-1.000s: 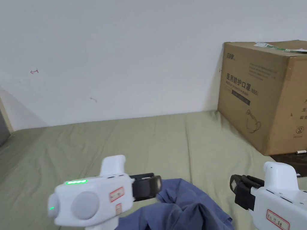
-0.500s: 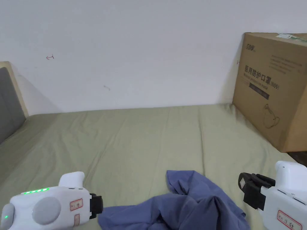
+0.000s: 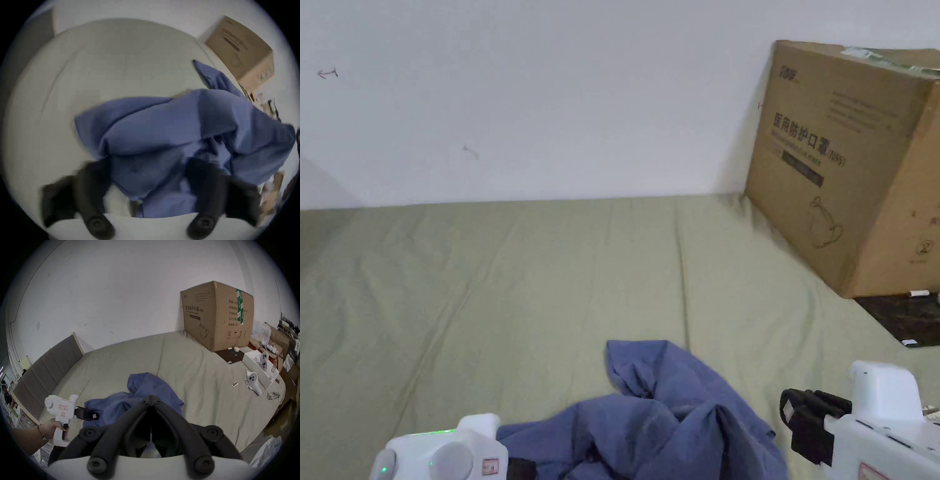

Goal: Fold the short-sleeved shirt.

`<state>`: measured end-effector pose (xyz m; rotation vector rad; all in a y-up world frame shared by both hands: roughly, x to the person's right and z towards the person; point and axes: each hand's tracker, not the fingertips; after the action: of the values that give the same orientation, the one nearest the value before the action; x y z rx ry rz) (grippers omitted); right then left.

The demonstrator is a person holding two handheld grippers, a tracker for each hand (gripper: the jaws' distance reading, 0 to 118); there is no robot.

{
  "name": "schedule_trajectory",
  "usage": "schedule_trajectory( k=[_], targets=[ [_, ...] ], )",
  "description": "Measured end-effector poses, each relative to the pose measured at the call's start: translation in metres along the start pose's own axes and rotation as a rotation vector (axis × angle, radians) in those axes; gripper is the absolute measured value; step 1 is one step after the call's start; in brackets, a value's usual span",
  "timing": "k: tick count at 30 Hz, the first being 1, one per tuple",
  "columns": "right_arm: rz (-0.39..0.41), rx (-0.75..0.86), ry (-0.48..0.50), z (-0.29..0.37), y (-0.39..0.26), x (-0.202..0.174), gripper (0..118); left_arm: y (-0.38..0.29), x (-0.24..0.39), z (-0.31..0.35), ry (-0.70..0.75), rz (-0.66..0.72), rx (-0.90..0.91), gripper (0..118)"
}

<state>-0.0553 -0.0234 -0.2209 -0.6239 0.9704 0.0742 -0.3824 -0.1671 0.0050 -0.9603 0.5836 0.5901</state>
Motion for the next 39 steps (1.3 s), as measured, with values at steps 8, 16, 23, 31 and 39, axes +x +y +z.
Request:
schedule_trajectory(
  k=[8,16,23,31,39],
  targets=[
    [-0.01,-0.142,0.026,-0.087,0.028,0.036,2,-0.04,-0.024,0.107,-0.083,0.11,0.196,4],
    [-0.248,-0.615,-0.095,-0.237,0.017,0.087,83,-0.058,-0.042,0.135,-0.092,0.158,0.231,4],
    [-0.239,-0.536,-0.02,-0.197,0.013,0.097,2,-0.057,-0.053,0.159,-0.07,0.203,0.294,4],
    [-0.123,-0.191,0.039,-0.037,0.119,0.107,2,-0.023,-0.063,0.238,0.04,0.089,0.461,4],
    [-0.08,0.022,0.044,0.065,0.214,0.092,2,0.023,-0.06,0.327,0.026,0.031,0.652,4]
  ],
)
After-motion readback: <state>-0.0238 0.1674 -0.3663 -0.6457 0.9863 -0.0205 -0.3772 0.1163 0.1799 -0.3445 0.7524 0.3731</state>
